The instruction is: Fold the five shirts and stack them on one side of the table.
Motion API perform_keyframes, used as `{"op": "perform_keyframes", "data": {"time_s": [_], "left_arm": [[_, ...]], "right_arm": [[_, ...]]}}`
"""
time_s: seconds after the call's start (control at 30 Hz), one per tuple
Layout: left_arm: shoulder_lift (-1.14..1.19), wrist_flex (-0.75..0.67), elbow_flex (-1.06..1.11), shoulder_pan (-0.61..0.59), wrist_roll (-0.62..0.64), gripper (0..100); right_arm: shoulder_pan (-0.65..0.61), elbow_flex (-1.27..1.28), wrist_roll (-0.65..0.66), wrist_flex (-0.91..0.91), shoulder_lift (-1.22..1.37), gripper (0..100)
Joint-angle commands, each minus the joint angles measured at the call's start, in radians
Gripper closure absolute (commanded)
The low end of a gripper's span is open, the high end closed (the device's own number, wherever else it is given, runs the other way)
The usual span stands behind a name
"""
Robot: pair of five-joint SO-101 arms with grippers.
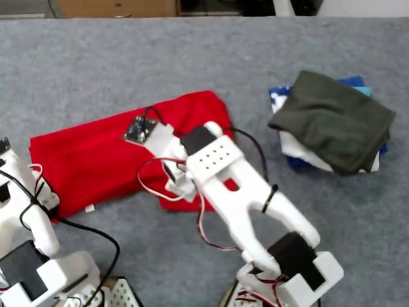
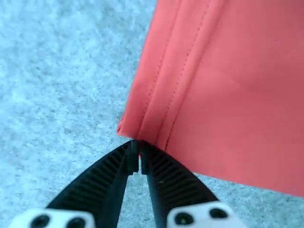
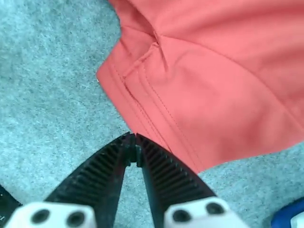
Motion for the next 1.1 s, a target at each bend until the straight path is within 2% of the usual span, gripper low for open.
{"op": "perform_keyframes", "data": {"time_s": [0.0,0.2,0.37,0.43,0.5,0.63,0.87,1.07], "left_arm": [[-0.024,-0.006,-0.003,-0.008,-0.003,98],[-0.035,0.012,-0.008,-0.014,-0.006,98],[-0.035,0.207,-0.109,-0.014,-0.035,98],[-0.035,0.247,-0.141,-0.015,-0.037,98],[-0.035,0.273,-0.158,-0.015,-0.038,98],[-0.035,0.293,-0.161,-0.017,-0.038,98],[-0.035,0.293,-0.155,-0.017,-0.038,98],[-0.027,0.285,-0.163,-0.077,-0.040,98]], "right_arm": [[0.016,0.002,0.006,-0.003,-0.053,99.7],[0.016,0.002,0.006,0.002,-0.053,99.7],[0.010,0.016,0.011,-0.003,-0.053,99.6],[-0.012,0.022,0.006,-0.017,-0.045,99.4],[-0.045,0.047,0.006,-0.054,-0.045,94.8],[-0.124,0.101,0.005,-0.138,-0.045,83.5],[-0.140,0.091,-0.038,-0.264,0.077,92.0],[-0.140,0.015,-0.098,-0.276,0.220,78.7]]}}
